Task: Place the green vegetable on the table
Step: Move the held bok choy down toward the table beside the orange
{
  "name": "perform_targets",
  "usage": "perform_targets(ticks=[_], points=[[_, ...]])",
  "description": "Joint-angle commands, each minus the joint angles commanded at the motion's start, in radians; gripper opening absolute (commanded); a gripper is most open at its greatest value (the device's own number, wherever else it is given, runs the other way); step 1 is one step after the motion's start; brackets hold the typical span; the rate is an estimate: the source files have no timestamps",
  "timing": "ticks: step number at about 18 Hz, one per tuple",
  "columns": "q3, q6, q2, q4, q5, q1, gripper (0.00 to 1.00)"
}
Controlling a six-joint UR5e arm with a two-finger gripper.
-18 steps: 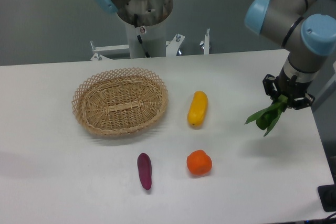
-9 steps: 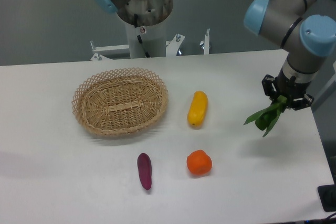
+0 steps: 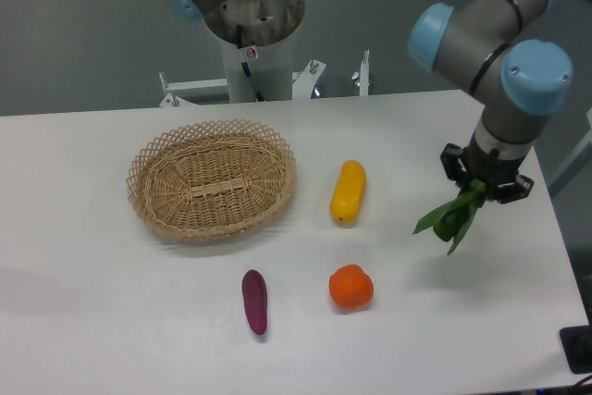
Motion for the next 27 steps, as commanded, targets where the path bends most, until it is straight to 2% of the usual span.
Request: perform_targets(ticks=[2, 4, 7, 9, 12, 13, 14, 17, 19, 21, 27], points=[[-0.051, -0.002, 0.001, 0.078, -0.003, -0.017, 0.13], [-0.101, -0.002, 0.005, 0.127, -0.003, -0.031, 0.13], [-0.137, 0.000, 0.002, 0.137, -0.023, -0.034, 0.13], [-0.154, 0.001, 0.000, 0.137, -0.112, -0.026, 0.13], [-0.175, 0.012, 0.000, 0.140, -0.137, -0.017, 0.18], [-0.175, 0.014, 0.000, 0.141, -0.137, -0.017, 0.28], [-0.175, 0.014, 0.000, 0.141, -0.138, -0.014, 0.33], [-0.184, 0.023, 0.003, 0.143, -0.138, -0.008, 0.42], [-0.190, 0.050, 0.008, 0.143, -0.137, -0.005, 0.64], [-0.195, 0.051, 0.009, 0.145, -0.137, -0.002, 1.00], [-0.186, 0.046, 0.021, 0.145, -0.130, -0.003, 1.00]])
